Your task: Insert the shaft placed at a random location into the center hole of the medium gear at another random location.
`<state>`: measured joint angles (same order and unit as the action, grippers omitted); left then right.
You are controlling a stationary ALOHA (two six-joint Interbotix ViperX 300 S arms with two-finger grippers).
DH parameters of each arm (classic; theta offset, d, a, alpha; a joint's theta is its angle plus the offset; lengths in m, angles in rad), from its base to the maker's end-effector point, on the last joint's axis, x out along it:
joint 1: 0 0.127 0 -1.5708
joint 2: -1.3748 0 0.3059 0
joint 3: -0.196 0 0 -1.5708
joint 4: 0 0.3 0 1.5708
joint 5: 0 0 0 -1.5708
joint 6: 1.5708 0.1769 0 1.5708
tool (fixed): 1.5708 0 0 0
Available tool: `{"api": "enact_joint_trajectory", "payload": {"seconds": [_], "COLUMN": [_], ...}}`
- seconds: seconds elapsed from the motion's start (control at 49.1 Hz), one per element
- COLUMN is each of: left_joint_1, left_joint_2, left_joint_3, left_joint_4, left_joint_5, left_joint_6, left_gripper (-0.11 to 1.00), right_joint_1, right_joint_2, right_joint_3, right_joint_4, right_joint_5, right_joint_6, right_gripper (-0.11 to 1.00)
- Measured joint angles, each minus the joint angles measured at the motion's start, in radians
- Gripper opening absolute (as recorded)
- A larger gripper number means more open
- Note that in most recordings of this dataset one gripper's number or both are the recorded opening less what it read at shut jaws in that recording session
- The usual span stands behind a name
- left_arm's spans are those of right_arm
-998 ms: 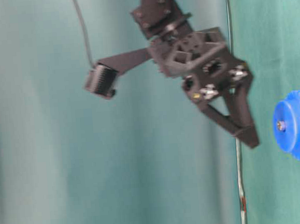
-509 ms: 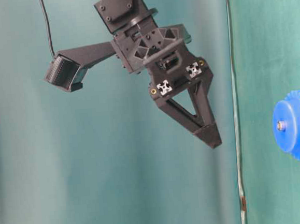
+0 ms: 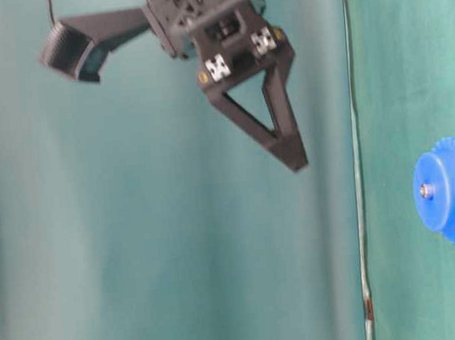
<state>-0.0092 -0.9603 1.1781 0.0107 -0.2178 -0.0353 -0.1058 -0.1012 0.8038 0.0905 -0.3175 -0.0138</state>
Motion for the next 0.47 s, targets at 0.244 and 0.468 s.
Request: {"api": "enact_joint_trajectory", "payload": {"seconds": [0.244, 0.468], "left_joint_1": [0.000, 0.000], "left_joint_2": [0.000, 0.000], "left_joint_3": [-0.002, 0.000], "left_joint_4": [0.000, 0.000], "left_joint_5": [0.000, -0.002], "left_joint_6": [0.000, 0.000], "left_gripper": [0.00, 0.00], "right_joint_1": [0.002, 0.002], "right_joint_2": [-0.101, -0.186], "right_joint_3": [0.087, 0.147], "right_joint_4": [0.002, 0.003], "right_joint_5": [0.009, 0.040], "right_joint_6": [0.002, 0.002], "right_gripper": [0.77, 0.77]}}
